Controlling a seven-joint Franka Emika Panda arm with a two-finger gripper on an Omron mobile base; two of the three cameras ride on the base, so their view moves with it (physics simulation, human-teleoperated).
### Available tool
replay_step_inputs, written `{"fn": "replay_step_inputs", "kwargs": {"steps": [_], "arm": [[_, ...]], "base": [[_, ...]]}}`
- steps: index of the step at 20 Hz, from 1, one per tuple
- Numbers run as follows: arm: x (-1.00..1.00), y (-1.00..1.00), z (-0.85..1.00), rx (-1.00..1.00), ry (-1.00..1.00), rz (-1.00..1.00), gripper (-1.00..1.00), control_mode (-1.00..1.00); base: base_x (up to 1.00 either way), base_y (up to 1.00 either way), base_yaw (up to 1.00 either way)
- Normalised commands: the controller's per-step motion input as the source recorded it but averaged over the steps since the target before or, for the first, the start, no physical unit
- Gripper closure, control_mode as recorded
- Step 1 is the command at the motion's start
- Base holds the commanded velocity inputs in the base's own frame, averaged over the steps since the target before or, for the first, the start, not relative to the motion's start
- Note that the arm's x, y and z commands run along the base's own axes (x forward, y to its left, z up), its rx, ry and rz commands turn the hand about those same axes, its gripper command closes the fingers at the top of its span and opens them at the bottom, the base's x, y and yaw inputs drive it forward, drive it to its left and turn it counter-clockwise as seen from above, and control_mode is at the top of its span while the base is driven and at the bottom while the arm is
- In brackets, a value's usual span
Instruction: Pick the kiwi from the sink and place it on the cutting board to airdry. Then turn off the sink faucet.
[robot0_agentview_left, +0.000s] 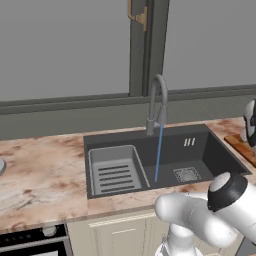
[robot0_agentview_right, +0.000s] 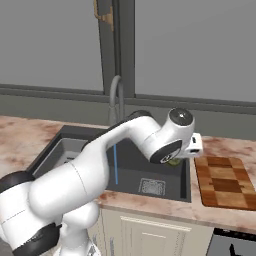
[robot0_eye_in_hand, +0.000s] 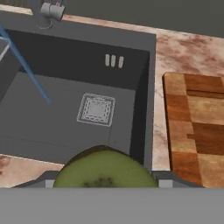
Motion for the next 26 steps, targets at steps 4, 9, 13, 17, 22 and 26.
{"fn": "replay_step_inputs", "kwargs": {"steps": [4,9,13,17,22,26], "arm": [[0.0,-0.2,0.35,-0.07,0.06,-0.24,1.0,-1.0],[0.0,-0.15,0.1,-0.02,0.05,-0.12,1.0,-1.0],[0.1,-0.2,-0.01,0.0,0.04,-0.03,1.0,-1.0],[0.21,-0.32,-0.05,0.0,0.03,0.0,1.0,-1.0],[0.26,-0.36,0.0,0.0,0.03,0.0,1.0,-1.0],[0.28,-0.31,-0.07,0.0,0.04,0.0,1.0,-1.0]], "base": [[0.0,0.0,0.0],[0.0,0.0,0.0],[0.0,0.0,0.0],[0.0,0.0,0.0],[0.0,0.0,0.0],[0.0,0.0,0.0]]}}
